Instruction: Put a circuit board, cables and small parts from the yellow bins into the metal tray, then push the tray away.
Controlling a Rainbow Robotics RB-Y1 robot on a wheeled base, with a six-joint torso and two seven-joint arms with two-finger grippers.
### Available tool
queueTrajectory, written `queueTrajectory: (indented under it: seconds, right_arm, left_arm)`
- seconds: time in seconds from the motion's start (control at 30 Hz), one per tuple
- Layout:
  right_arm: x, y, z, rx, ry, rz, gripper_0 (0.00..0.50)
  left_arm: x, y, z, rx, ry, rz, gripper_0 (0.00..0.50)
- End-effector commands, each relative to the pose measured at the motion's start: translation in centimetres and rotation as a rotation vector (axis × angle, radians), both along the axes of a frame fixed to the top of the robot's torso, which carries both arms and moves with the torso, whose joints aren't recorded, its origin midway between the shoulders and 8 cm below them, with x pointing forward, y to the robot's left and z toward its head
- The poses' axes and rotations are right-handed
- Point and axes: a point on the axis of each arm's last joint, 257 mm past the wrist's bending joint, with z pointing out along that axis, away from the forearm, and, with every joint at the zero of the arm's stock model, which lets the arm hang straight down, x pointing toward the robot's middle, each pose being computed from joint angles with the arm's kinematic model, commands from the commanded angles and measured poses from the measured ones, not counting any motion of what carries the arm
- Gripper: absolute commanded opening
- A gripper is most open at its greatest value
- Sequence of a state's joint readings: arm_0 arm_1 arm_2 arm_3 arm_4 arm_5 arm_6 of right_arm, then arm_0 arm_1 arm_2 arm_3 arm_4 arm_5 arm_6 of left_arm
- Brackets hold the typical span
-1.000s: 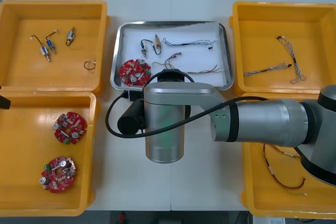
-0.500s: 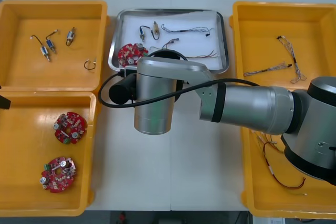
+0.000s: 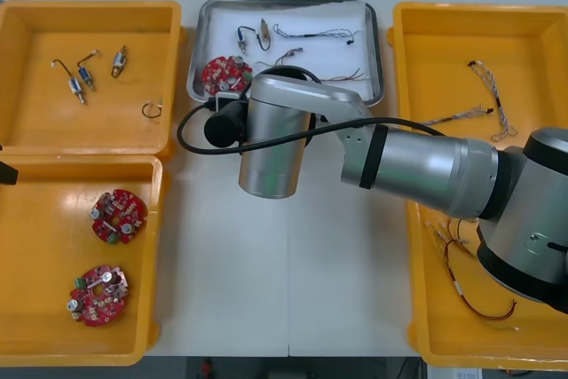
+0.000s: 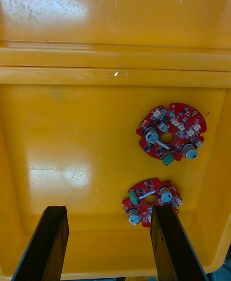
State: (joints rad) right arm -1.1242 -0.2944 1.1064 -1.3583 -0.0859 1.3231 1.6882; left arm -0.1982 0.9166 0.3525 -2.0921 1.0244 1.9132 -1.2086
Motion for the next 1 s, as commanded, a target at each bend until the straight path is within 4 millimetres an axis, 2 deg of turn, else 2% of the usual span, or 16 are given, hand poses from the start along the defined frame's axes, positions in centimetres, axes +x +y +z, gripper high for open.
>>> queueTrajectory:
  seconds: [0.03,0.4,0.87,0.9,0.93,0.97,1.0]
  right_arm:
    - [1.6,1.9,3.9,0.013,-0.062,0.043,0.000]
    - [4.2,1.0,4.2,0.036,-0.079,0.044,0.000]
    - [4.6,1.6,4.2,0.055,-0.082,0.070,0.003]
    - [4.6,1.6,3.9,0.059,-0.074,0.068,0.072]
    - [4.5,1.8,3.9,0.068,-0.070,0.072,0.250]
    - [4.5,1.8,3.8,0.067,-0.069,0.073,0.325]
    - [4.5,1.8,3.8,0.071,-0.069,0.071,0.456]
  left_arm:
    - [-0.6,1.6,1.0,0.092,-0.007,-0.058,0.500]
    - [-0.6,1.6,1.0,0.092,-0.007,-0.058,0.500]
    - [-0.6,1.6,1.0,0.092,-0.007,-0.058,0.500]
    - [-0.6,1.6,1.0,0.092,-0.007,-0.058,0.500]
    - [-0.6,1.6,1.0,0.092,-0.007,-0.058,0.500]
    - [-0.6,1.6,1.0,0.092,-0.007,-0.058,0.500]
    - [-0.6,1.6,1.0,0.092,-0.007,-0.058,0.500]
